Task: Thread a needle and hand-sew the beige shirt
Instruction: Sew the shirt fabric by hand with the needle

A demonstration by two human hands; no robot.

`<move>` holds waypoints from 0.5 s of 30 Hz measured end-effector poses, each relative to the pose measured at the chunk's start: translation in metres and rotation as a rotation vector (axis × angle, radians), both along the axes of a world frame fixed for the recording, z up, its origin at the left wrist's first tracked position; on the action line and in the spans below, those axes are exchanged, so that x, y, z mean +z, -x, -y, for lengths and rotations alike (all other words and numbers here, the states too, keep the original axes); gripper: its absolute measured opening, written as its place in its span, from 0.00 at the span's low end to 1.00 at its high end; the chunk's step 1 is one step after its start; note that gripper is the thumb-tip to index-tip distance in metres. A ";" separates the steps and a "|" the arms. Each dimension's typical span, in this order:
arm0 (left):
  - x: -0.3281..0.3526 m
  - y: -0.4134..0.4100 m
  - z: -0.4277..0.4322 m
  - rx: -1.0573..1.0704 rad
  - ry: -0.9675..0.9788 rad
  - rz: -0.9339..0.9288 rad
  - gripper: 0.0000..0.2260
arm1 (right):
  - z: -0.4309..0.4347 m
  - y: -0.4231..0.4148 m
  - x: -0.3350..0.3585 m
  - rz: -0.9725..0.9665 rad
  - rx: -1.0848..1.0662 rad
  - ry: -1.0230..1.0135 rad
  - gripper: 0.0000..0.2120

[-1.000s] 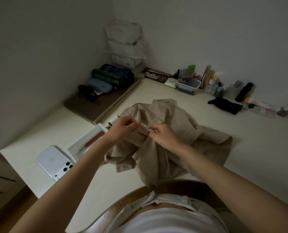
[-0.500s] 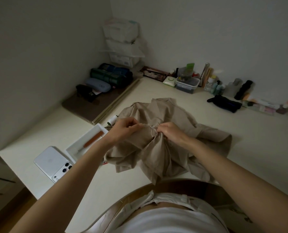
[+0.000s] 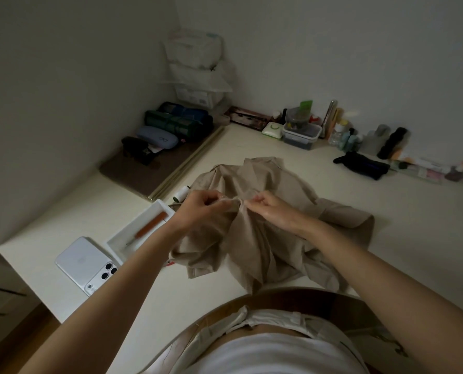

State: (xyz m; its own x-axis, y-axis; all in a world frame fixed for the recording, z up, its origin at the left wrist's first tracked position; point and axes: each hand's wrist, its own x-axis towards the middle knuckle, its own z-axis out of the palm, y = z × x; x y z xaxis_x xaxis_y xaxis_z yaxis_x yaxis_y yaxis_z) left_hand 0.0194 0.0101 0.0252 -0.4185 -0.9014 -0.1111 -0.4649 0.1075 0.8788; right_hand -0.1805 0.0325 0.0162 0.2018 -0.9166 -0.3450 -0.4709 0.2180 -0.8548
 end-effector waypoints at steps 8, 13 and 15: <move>0.004 -0.002 -0.002 -0.054 0.023 0.057 0.21 | 0.005 -0.007 0.008 -0.077 -0.161 0.261 0.17; 0.004 -0.004 -0.001 -0.063 -0.010 0.079 0.10 | 0.004 -0.017 0.009 -0.095 -0.078 0.360 0.13; 0.006 -0.005 0.000 -0.062 -0.021 0.072 0.07 | 0.004 -0.020 0.006 -0.094 -0.067 0.367 0.09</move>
State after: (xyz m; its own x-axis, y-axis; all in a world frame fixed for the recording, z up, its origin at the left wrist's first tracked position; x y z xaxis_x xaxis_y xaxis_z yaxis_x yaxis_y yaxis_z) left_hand 0.0242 0.0102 0.0308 -0.4638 -0.8710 -0.1620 -0.5203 0.1198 0.8455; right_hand -0.1606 0.0284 0.0219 0.1205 -0.9927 -0.0058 -0.5461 -0.0614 -0.8354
